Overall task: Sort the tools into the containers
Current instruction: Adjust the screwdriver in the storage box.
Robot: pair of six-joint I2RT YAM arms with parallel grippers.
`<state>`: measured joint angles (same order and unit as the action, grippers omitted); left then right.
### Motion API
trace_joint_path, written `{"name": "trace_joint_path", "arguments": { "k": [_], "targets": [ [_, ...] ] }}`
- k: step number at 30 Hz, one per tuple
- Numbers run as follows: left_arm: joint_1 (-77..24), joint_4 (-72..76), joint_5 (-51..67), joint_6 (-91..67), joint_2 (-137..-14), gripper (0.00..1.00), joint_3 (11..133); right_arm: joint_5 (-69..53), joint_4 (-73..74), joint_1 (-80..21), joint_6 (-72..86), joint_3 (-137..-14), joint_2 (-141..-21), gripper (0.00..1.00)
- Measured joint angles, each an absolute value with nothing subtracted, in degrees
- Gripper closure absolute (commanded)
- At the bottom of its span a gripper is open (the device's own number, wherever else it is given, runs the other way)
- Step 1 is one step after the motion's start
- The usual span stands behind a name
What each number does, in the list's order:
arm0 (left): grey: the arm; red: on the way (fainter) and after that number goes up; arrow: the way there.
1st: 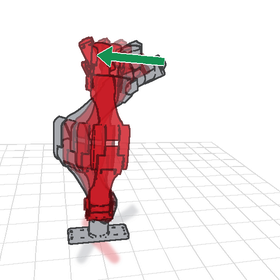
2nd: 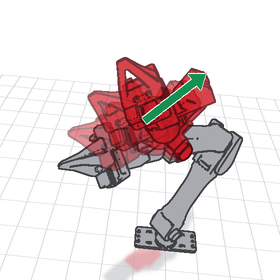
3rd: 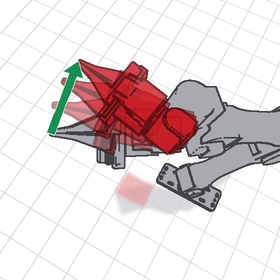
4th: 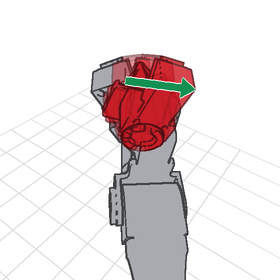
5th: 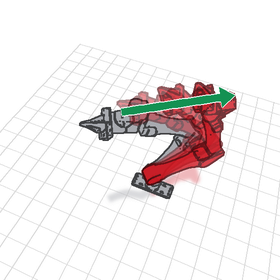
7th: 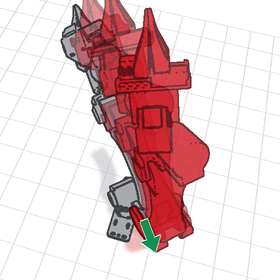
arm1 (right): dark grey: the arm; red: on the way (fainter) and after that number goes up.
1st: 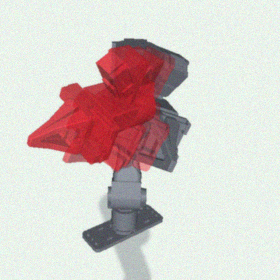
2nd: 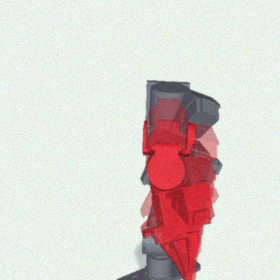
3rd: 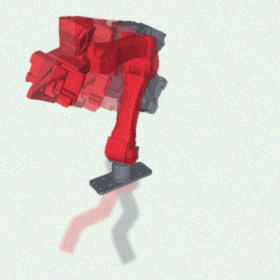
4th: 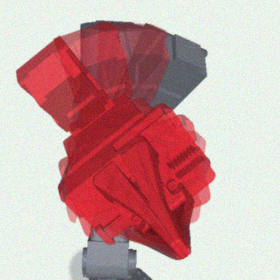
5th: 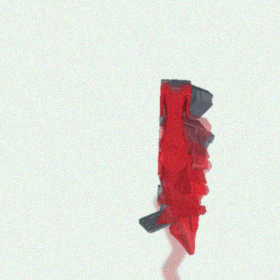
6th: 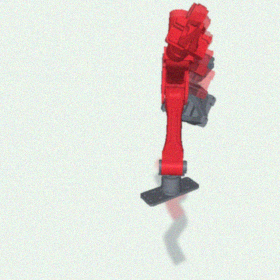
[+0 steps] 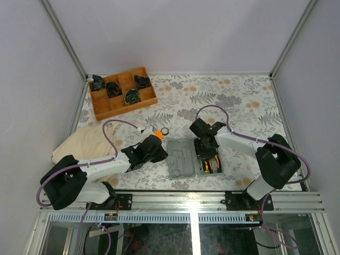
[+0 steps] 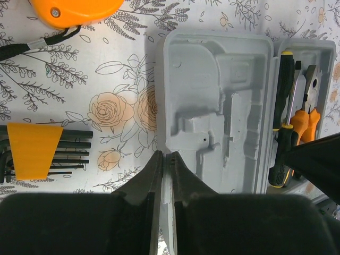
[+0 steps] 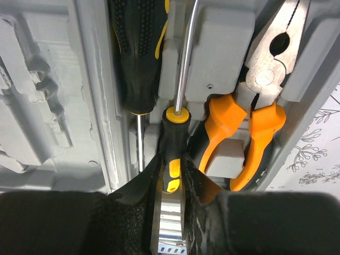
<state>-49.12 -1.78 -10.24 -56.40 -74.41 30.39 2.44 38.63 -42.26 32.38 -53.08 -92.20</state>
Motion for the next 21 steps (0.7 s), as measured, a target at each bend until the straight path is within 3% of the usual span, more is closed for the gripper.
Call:
{"name": "trace_joint_path", "arguments": {
  "k": [9,11,12,14,21],
  "targets": [
    [-49.1,-1.8,-10.2,-56.0,-74.4,1.0,30.4,0.9,41.0,-41.4,30.8,-55.4,-94.5,0.99],
    [-49.1,-1.8,-10.3,-56.0,-74.2,1.0,30.4,0.8,40.9,-41.3,30.8,-55.4,-94.3,0.92],
    [-49.1,-1.8,-10.3,-56.0,-74.1,1.0,30.4,0.9,40.6,-41.3,30.8,-55.1,-93.8,0.83],
    [-49.2,-1.9,-10.3,-56.0,-73.5,1.0,30.4,1.0,39.3,-41.3,30.9,-53.6,-92.1,0.74],
    [-49.3,-2.2,-10.4,-56.0,-72.7,1.0,30.4,1.9,34.7,-41.8,31.3,-50.2,-87.7,0.6]
  ]
}}
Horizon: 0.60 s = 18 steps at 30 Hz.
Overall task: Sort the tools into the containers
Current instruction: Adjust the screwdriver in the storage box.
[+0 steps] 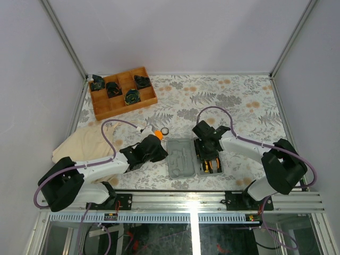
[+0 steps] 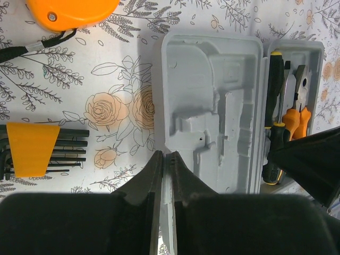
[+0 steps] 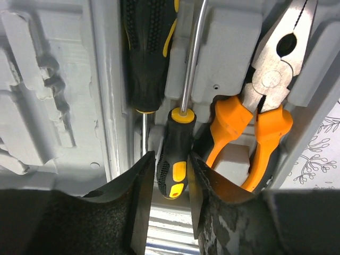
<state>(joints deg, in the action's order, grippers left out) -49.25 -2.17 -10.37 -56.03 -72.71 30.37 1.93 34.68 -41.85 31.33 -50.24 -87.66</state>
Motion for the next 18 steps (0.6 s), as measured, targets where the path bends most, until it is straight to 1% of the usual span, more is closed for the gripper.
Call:
{"name": "trace_joint_path", "arguments": {
  "k": [2,4,9,12,14,15,16,18],
  "targets": [
    [-49.3,-2.2,-10.4,-56.1,-72.7,1.0,30.4,2.0,33.7,-42.1,31.5,-49.7,-86.7,0.55],
    [-49.3,-2.2,-10.4,-56.1,-72.6,1.0,30.4,1.9,32.8,-42.3,31.8,-49.0,-85.8,0.52],
    [-49.3,-2.2,-10.4,-56.1,-72.5,1.0,30.4,3.2,30.6,-42.6,32.0,-47.5,-83.0,0.52],
    [-49.3,-2.2,-10.4,-56.1,-72.5,1.0,30.4,5.7,30.3,-42.6,32.0,-47.4,-80.8,0.57],
    [-49.3,-2.2,-10.4,-56.1,-72.5,1.0,30.4,7.3,29.9,-42.6,32.0,-47.4,-79.5,0.63],
    [-49.3,-2.2,-10.5,-56.1,-72.5,1.0,30.4,8.0,29.6,-42.6,31.9,-47.4,-79.2,0.69],
    [-49.4,-2.2,-10.5,-56.1,-72.5,1.0,30.4,8.6,29.5,-42.6,31.9,-47.4,-79.1,0.73],
    [-49.4,-2.2,-10.5,-56.1,-72.5,1.0,30.4,9.4,29.5,-42.6,31.7,-47.4,-79.5,0.78]
  ]
}}
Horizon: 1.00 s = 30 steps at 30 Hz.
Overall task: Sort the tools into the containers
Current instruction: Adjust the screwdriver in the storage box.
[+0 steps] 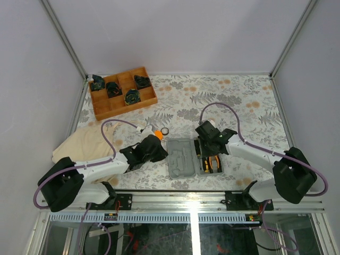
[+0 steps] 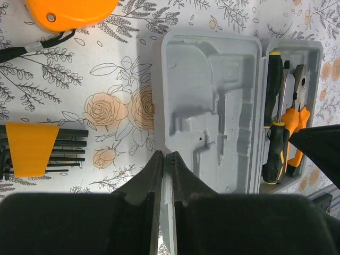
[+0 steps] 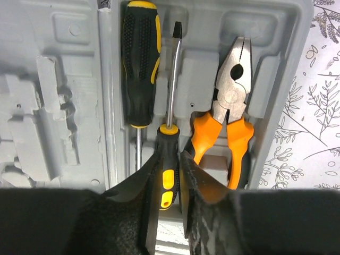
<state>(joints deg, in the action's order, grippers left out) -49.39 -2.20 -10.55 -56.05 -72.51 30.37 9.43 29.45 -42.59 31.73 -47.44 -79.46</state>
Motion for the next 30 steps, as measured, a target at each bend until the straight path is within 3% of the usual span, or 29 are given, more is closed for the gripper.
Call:
{"name": "trace_joint_path", "arguments": {
  "k": [21,30],
  "targets": [
    [-49.4,-2.2,-10.6,-56.1,-72.3,1.0,30.4,9.3,29.2,-42.6,31.6,-49.5,-85.9,0.84],
    [-49.4,-2.2,-10.6,-56.1,-72.3,1.0,30.4,8.7,30.1,-42.5,31.6,-50.2,-87.5,1.0]
  ]
}}
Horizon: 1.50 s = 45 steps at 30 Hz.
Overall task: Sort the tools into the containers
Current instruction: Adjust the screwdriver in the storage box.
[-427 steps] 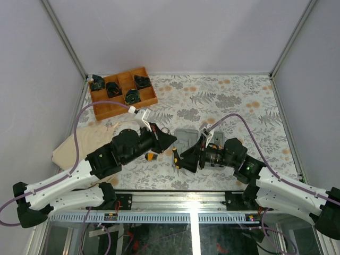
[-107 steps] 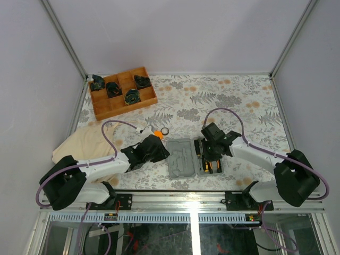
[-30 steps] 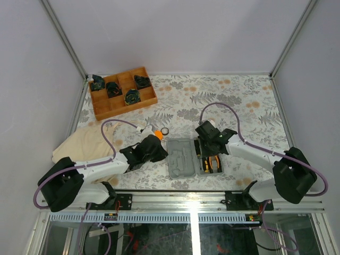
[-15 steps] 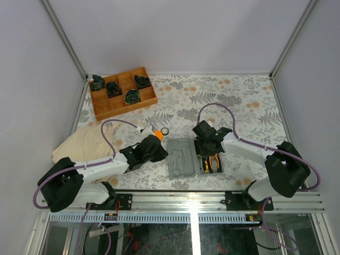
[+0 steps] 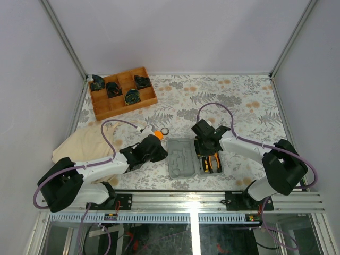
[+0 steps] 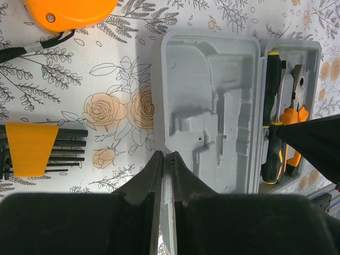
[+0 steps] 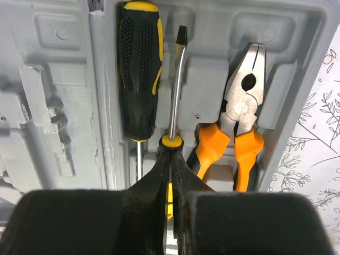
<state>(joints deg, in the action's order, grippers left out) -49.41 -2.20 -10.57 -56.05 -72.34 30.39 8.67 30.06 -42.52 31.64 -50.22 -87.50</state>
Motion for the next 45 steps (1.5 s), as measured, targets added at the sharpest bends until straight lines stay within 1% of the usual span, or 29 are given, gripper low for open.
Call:
{"name": "trace_joint_path", "arguments": {
  "k": [27,35,45],
  "targets": [
    [-49.4,-2.1,-11.4,-53.8,-73.9,1.0,30.4,5.9,30.3,-41.6,33.9,-52.3,-92.5,1.0],
    [-49.4,-2.3,-10.1,-48.6,-78.9,1.0,34.5,6.0,33.2,-41.6,34.8,-55.5,-95.8,1.0],
    [-49.4,-3.2,-10.1,-45.0,-80.3,1.0,36.0,6.2,35.2,-41.8,36.4,-57.7,-98.1,1.0]
  ]
}}
